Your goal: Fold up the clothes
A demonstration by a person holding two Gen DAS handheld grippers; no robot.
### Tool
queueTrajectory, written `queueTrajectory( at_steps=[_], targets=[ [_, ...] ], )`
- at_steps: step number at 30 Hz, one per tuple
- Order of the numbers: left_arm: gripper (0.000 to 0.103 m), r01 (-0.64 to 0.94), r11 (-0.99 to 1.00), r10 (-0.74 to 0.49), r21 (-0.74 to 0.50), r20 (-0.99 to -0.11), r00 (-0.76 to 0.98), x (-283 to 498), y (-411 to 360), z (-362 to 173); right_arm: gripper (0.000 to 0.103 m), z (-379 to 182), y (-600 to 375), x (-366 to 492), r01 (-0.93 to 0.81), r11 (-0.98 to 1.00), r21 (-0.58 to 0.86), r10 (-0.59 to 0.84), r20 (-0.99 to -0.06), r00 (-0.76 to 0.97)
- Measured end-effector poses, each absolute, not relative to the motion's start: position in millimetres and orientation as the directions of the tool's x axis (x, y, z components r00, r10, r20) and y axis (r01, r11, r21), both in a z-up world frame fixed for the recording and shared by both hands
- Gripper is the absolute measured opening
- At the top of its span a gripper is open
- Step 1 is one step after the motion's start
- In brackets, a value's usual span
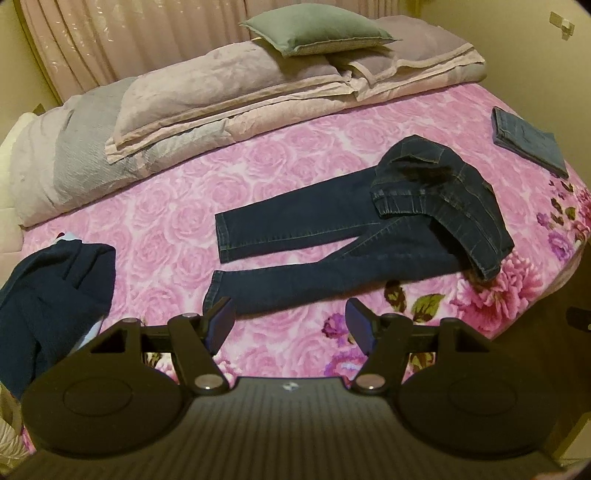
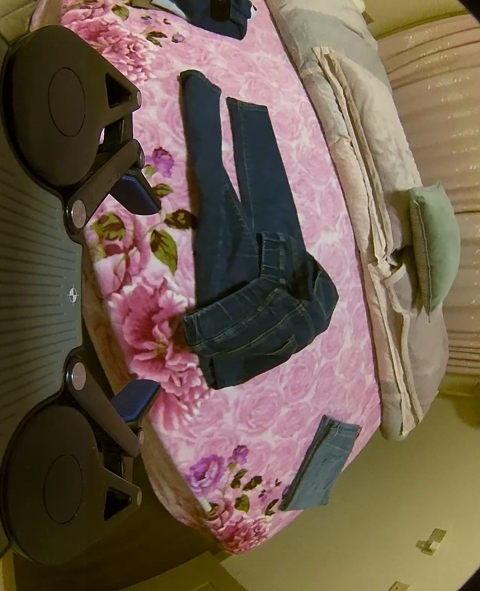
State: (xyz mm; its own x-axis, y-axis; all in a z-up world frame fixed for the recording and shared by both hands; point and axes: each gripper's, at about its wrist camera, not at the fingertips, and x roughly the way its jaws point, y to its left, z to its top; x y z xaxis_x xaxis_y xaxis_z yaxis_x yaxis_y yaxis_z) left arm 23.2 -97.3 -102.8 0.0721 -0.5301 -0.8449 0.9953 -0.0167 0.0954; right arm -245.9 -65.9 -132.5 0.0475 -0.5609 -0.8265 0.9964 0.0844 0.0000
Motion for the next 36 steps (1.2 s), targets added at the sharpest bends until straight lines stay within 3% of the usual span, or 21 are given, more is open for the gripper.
queueTrajectory(
  at_steps=[21, 36],
  targets=[
    [0.063, 0.983, 0.154, -0.473, 0.102, -0.866, 0.164, -95, -173, -113, 0.098, -127, -199, -359, 0.972, 0.237, -0.002, -0.544, -0.829, 0.131],
    [0.063, 0.922, 0.359, -0.329, 0.144, -0.905, 0.269, -109, -143, -142, 0.098, -176, -244, -380, 0.906, 0.42, 0.048, -0.41, -0.881, 0.237]
  ],
)
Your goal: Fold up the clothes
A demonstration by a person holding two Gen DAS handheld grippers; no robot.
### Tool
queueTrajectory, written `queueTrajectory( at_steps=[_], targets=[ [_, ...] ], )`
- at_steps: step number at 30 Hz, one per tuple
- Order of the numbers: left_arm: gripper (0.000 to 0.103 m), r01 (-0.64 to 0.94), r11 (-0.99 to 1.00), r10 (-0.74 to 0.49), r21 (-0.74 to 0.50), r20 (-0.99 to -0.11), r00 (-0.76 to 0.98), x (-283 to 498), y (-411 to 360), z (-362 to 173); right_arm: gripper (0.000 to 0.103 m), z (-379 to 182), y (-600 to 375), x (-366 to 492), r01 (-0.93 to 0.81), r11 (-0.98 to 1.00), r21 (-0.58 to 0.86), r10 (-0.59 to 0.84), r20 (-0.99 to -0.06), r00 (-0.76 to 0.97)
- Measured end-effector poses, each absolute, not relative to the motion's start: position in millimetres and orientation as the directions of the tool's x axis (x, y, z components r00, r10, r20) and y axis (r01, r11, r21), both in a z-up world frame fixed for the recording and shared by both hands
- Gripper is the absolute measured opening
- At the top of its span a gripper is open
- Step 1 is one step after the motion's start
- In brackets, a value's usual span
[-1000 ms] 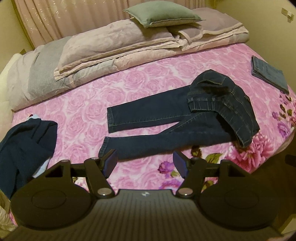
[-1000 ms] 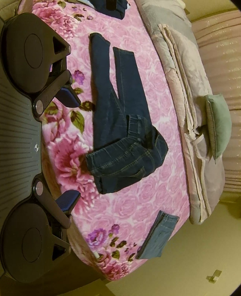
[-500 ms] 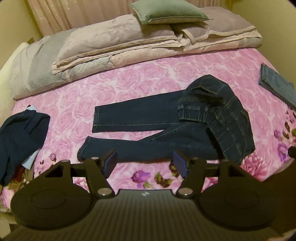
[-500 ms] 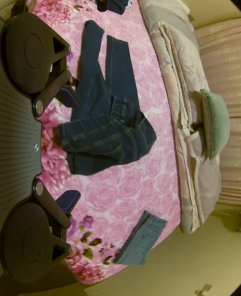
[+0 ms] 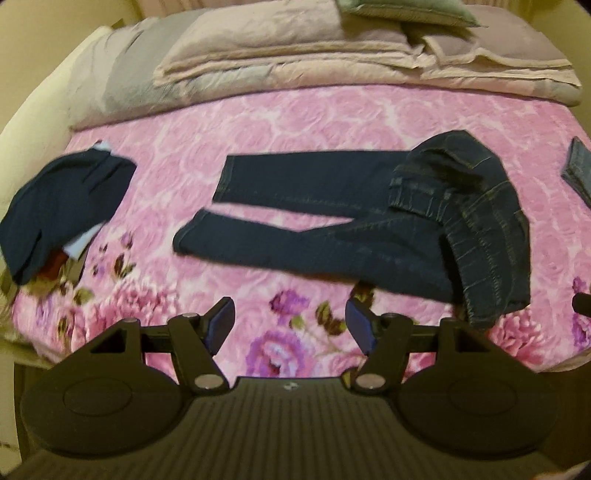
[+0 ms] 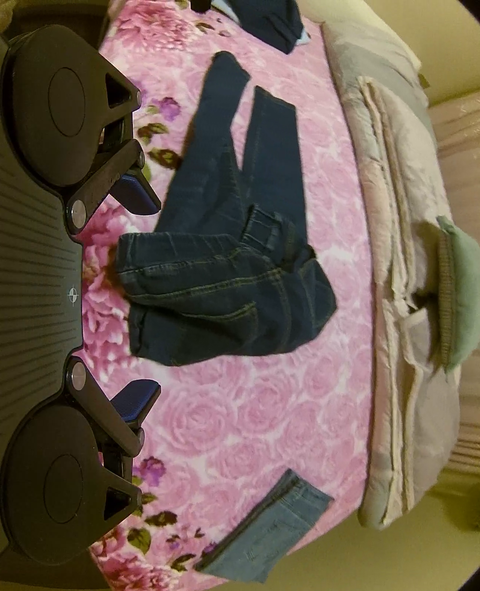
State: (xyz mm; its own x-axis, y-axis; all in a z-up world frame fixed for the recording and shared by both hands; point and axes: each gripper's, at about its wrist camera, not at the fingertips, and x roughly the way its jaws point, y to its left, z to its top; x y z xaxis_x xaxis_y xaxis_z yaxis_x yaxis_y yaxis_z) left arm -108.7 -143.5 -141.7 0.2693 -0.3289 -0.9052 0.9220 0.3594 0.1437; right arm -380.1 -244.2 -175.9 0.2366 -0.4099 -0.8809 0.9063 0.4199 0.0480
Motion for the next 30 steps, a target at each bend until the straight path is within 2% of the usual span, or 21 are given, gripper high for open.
queueTrajectory(
  at_steps=[7, 16, 20, 24, 30],
  targets=[
    [0.063, 0.899, 0.411, -0.261, 0.15, -0.926, 0.274, -92, -132, -171, 0.098, -204, -246, -379, 0.882, 0.471, 0.017, -0.384, -0.896, 0.223],
    [0.063, 0.915, 0.38, -0.222, 0.132, -0.948, 0.229, -78, -144, -227, 0.098, -257, -232, -373, 0.84, 0.538, -0.073, -0.395, -0.902, 0.175],
    [0.063, 0.92, 0.369, -0.196, 0.128, -0.957, 0.212, -74, -147, -256, 0.098, -295, -216, -363, 0.762, 0.624, -0.172, -0.43, -0.89, 0.151],
    [0.063, 0.924, 0.366, -0.185, 0.108, -0.965, 0.186, -73, -147, -283, 0.098, -327, -201, -355, 0.638, 0.688, -0.345, -0.55, -0.822, 0.148],
    [0.063, 0.928, 0.365, -0.179, 0.077, -0.972, 0.151, -74, -142, -315, 0.098, -375, -182, -346, 0.462, 0.733, -0.499, -0.631, -0.754, 0.186]
  ],
)
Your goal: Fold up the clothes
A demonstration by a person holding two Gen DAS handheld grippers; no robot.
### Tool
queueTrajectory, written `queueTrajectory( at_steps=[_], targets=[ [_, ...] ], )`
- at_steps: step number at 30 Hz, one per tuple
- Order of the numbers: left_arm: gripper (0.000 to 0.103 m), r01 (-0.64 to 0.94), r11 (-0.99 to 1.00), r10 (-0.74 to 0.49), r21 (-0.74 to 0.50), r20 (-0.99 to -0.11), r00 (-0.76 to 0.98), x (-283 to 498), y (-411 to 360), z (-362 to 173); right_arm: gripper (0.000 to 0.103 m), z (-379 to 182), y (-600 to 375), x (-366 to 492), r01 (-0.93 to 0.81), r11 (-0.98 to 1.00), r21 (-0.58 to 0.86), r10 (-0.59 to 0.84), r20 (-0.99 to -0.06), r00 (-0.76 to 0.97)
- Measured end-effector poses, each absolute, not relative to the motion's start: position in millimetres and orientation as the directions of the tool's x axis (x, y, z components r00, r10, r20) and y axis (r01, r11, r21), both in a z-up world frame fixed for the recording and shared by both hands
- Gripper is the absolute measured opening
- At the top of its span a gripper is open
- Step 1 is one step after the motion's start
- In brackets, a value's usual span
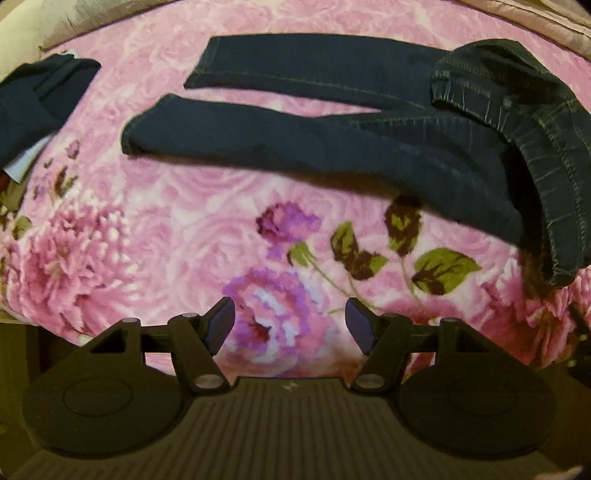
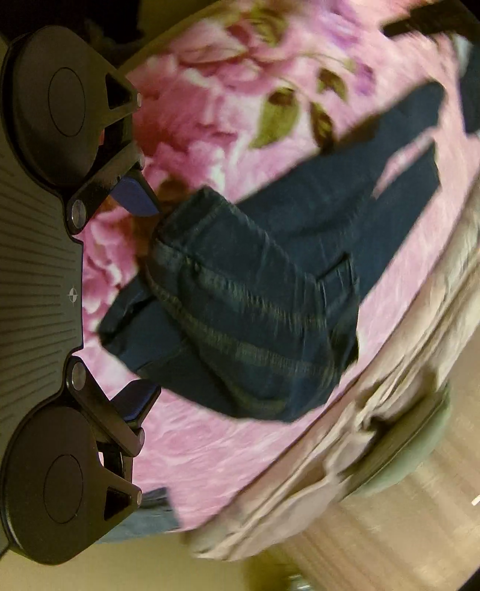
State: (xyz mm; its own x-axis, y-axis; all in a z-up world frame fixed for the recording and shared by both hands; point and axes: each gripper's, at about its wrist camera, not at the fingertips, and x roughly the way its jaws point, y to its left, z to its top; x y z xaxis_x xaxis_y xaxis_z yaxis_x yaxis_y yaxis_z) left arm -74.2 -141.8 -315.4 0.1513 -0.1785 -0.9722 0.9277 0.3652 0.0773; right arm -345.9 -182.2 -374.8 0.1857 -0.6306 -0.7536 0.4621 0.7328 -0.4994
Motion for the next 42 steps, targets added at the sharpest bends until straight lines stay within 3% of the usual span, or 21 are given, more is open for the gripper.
queueTrajectory(
  at_steps=[3, 8, 10, 12, 14, 20, 24, 28, 32, 37, 42],
  targets=[
    [0.063, 0.927, 0.367, -0.169, 0.071, -0.975, 0.141, -72, -137, -327, 0.098, -407, -173, -340, 0.35, 0.736, -0.58, -0.661, -0.728, 0.181],
    [0.063, 0.917, 0.394, -0.171, 0.067, -0.975, 0.145, -58, -135, -335, 0.097, -434, -182, -329, 0.314, 0.654, -0.688, -0.754, -0.622, 0.209],
    [0.063, 0.909, 0.412, -0.177, 0.063, -0.973, 0.148, -50, -138, -336, 0.082, -425, -197, -327, 0.368, 0.655, -0.66, -0.752, -0.619, 0.228],
    [0.063, 0.9, 0.432, -0.186, 0.056, -0.971, 0.15, -41, -142, -336, 0.074, -412, -211, -326, 0.423, 0.67, -0.61, -0.735, -0.624, 0.263],
    [0.063, 0.889, 0.457, -0.204, 0.038, -0.968, 0.146, -29, -148, -334, 0.044, -388, -223, -331, 0.497, 0.703, -0.509, -0.696, -0.637, 0.331],
    [0.061, 0.836, 0.548, -0.242, 0.006, -0.956, 0.165, 16, -168, -326, 0.021, -303, -294, -367, 0.815, 0.574, -0.076, -0.669, -0.617, 0.414],
    [0.061, 0.813, 0.582, -0.242, 0.022, -0.949, 0.2, 42, -186, -325, 0.019, -261, -364, -409, 0.928, 0.306, 0.211, -0.724, -0.582, 0.371],
    [0.061, 0.779, 0.627, -0.235, -0.011, -0.956, 0.176, 67, -212, -331, 0.021, -253, -416, -455, 0.905, 0.103, 0.412, -0.693, -0.623, 0.363],
    [0.062, 0.742, 0.669, -0.221, -0.031, -0.962, 0.159, 91, -245, -340, 0.03, -258, -437, -472, 0.891, 0.052, 0.451, -0.666, -0.649, 0.367],
    [0.062, 0.701, 0.711, -0.197, -0.044, -0.971, 0.139, 120, -290, -360, 0.033, -267, -438, -474, 0.895, 0.065, 0.441, -0.641, -0.669, 0.376],
    [0.062, 0.672, 0.74, -0.091, 0.004, -0.99, 0.106, 140, -315, -394, 0.034, -274, -439, -466, 0.909, 0.083, 0.408, -0.63, -0.685, 0.365]
  ],
)
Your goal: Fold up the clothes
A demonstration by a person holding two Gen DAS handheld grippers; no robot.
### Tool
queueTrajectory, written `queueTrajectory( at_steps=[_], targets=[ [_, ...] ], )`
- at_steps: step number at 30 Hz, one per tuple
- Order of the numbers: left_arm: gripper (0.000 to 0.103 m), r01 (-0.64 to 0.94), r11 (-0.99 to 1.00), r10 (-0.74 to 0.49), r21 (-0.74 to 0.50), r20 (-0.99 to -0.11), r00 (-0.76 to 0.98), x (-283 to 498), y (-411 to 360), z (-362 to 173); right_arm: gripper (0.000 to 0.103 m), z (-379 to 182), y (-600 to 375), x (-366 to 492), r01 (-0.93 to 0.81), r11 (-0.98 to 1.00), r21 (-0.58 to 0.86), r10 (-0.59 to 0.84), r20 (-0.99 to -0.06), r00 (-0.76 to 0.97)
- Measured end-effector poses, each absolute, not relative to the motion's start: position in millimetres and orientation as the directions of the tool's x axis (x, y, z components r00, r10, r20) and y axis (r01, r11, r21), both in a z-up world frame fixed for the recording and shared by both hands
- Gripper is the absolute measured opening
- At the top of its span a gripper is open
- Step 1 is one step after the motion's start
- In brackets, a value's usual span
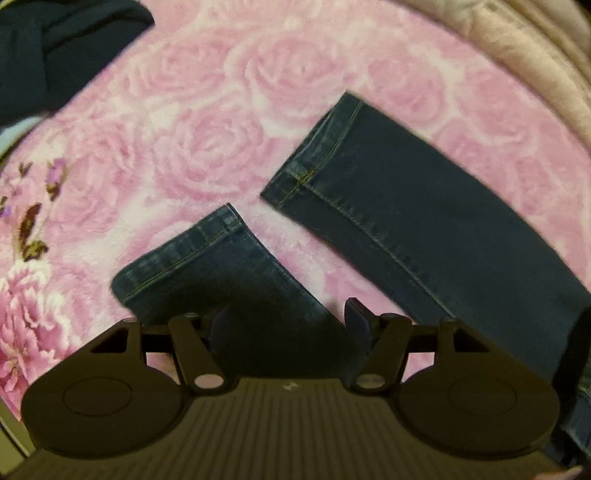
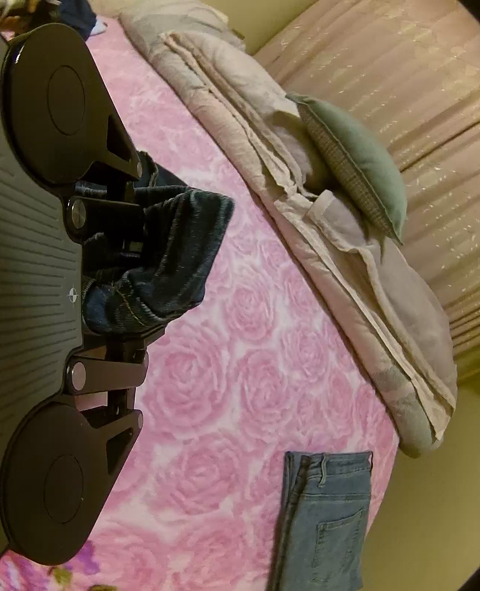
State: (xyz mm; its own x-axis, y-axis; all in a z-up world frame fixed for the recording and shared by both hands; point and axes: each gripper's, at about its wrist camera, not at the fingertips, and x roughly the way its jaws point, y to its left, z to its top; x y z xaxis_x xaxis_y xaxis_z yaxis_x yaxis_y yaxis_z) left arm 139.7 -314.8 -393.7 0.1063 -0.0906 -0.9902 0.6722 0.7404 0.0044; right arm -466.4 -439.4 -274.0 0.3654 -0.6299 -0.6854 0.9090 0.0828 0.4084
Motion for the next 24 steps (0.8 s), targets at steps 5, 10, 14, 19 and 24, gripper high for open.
queueTrajectory(
  at_steps=[5, 10, 14, 19, 24],
  targets=[
    [0.063, 0.694, 0.717, -0.009, 0.062, -0.995, 0.099, 140, -331, -409, 0.041, -280, -447, -464, 0.923, 0.073, 0.379, -0.603, -0.72, 0.343],
    [0.022, 0.722, 0.686, 0.026, 0.088, -0.995, 0.097, 138, -341, -406, 0.04, -290, -449, -462, 0.921, 0.049, 0.386, -0.578, -0.741, 0.341],
    [0.002, 0.717, 0.695, -0.01, 0.053, -0.996, 0.083, 138, -326, -398, 0.04, -289, -449, -457, 0.929, 0.067, 0.363, -0.572, -0.75, 0.334],
    [0.002, 0.699, 0.712, -0.163, -0.065, -0.984, 0.075, 152, -288, -360, 0.019, -278, -449, -464, 0.926, 0.054, 0.375, -0.55, -0.762, 0.341],
    [0.004, 0.714, 0.688, -0.336, -0.131, -0.929, 0.152, 193, -303, -287, 0.013, -253, -469, -465, 0.895, 0.015, 0.446, -0.514, -0.764, 0.389]
  ],
)
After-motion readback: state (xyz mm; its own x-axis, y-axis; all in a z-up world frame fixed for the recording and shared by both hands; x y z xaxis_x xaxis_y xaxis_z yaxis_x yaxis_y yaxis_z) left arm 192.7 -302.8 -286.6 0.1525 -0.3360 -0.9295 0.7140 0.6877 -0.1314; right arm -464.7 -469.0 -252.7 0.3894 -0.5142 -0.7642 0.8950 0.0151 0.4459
